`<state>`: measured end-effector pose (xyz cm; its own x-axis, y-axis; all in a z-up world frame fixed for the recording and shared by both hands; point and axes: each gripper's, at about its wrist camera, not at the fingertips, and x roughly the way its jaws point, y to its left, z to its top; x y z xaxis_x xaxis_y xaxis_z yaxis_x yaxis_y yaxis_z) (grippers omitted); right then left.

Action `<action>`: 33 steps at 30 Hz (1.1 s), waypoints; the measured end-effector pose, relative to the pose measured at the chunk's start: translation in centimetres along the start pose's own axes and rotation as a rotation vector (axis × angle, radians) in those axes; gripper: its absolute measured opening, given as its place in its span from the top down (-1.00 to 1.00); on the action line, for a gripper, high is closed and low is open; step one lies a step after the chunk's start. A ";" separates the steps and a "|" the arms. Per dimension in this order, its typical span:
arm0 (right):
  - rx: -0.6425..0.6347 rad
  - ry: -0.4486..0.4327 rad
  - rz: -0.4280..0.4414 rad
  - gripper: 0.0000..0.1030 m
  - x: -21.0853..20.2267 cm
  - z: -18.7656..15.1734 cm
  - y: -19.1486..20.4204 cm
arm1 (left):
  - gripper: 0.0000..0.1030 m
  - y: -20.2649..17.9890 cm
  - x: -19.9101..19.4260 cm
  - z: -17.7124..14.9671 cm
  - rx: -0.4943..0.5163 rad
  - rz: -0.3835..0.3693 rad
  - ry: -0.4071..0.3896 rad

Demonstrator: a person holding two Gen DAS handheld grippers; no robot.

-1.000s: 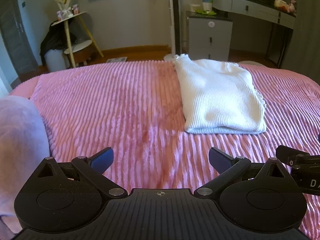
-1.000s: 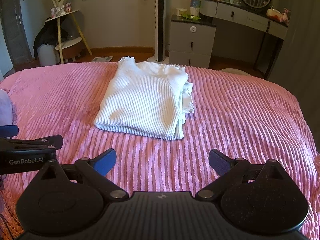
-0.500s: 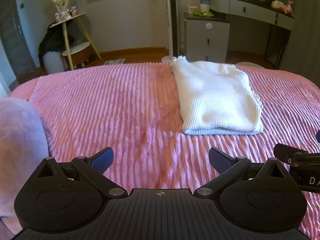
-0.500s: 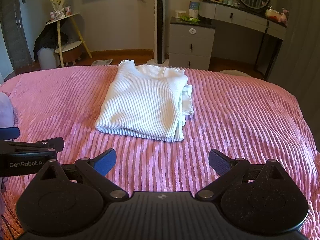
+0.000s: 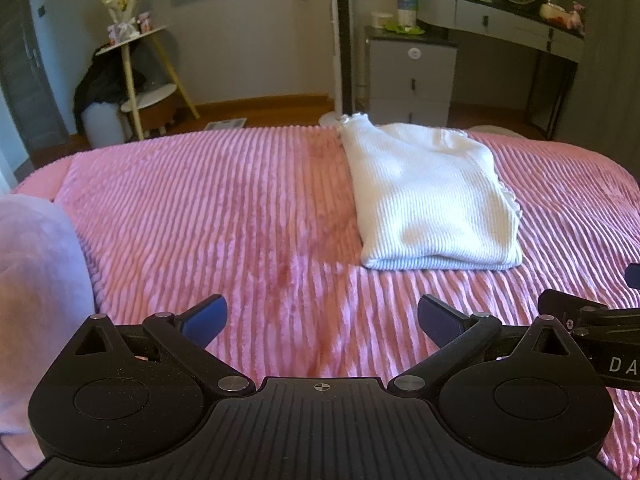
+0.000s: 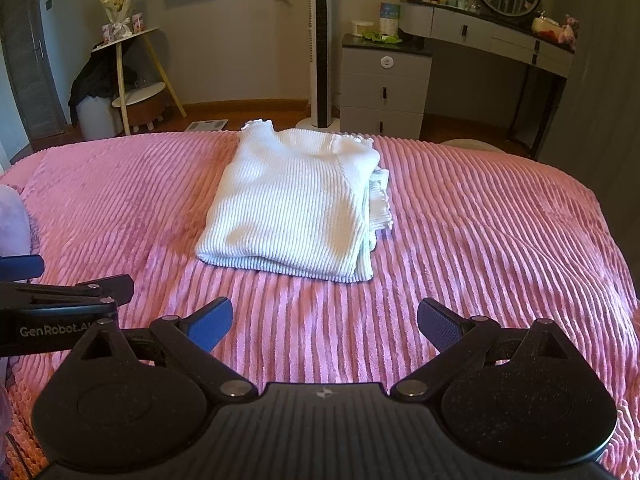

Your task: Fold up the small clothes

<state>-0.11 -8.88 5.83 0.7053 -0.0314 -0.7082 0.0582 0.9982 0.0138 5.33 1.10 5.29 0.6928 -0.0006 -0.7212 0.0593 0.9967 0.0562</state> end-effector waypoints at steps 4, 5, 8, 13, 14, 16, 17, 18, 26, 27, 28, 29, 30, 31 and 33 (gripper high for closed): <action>0.004 -0.004 0.000 -0.92 -0.1 0.0 0.0 | -1.00 -0.2 0.0 0.0 0.002 -0.003 -0.001; 0.005 -0.005 0.000 -0.92 -0.1 0.0 -0.1 | -1.00 -0.2 0.0 0.0 0.003 -0.002 0.000; 0.007 -0.004 -0.001 -0.92 -0.1 0.0 -0.1 | -1.00 -0.2 0.0 0.0 0.004 -0.003 0.000; 0.009 -0.004 -0.002 -0.92 -0.1 -0.1 -0.2 | -1.00 -0.2 0.0 0.0 0.000 -0.004 0.001; 0.009 -0.004 -0.001 -0.92 -0.1 -0.1 -0.2 | -1.00 -0.2 0.0 0.0 0.000 -0.004 0.001; 0.008 -0.005 -0.002 -0.92 -0.1 -0.1 -0.2 | -1.00 -0.2 0.0 0.0 -0.001 -0.004 0.000; 0.008 -0.005 -0.003 -0.92 -0.1 -0.1 -0.2 | -1.00 -0.2 0.0 0.1 0.000 -0.006 -0.001; 0.008 -0.004 -0.003 -0.92 -0.1 -0.1 -0.2 | -1.00 -0.3 -0.1 0.1 0.001 -0.007 -0.001; 0.013 -0.004 -0.004 -0.92 0.0 -0.1 -0.3 | -1.00 -0.6 -0.2 0.2 0.010 -0.021 -0.003; 0.013 -0.005 -0.005 -0.92 -0.1 -0.2 -0.2 | -1.00 -0.6 -0.2 0.2 0.008 -0.021 -0.002; 0.014 -0.005 -0.005 -0.92 -0.1 -0.2 -0.3 | -1.00 -0.6 -0.2 0.2 0.007 -0.021 -0.003; 0.015 -0.004 -0.005 -0.92 -0.1 -0.1 -0.3 | -1.00 -0.6 -0.2 0.2 0.007 -0.021 -0.003; 0.017 -0.004 -0.005 -0.92 -0.1 -0.1 -0.3 | -1.00 -0.6 -0.2 0.2 0.005 -0.022 -0.003; 0.019 -0.005 -0.005 -0.92 -0.1 -0.1 -0.3 | -1.00 -0.5 -0.2 0.2 0.004 -0.019 -0.004; 0.022 -0.005 -0.003 -0.92 -0.1 -0.1 -0.4 | -1.00 -0.5 -0.3 0.2 0.003 -0.012 -0.010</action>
<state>-0.27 -9.27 5.85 0.7090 -0.0349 -0.7044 0.0757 0.9968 0.0268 5.23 0.54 5.60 0.6992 -0.0136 -0.7148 0.0701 0.9963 0.0497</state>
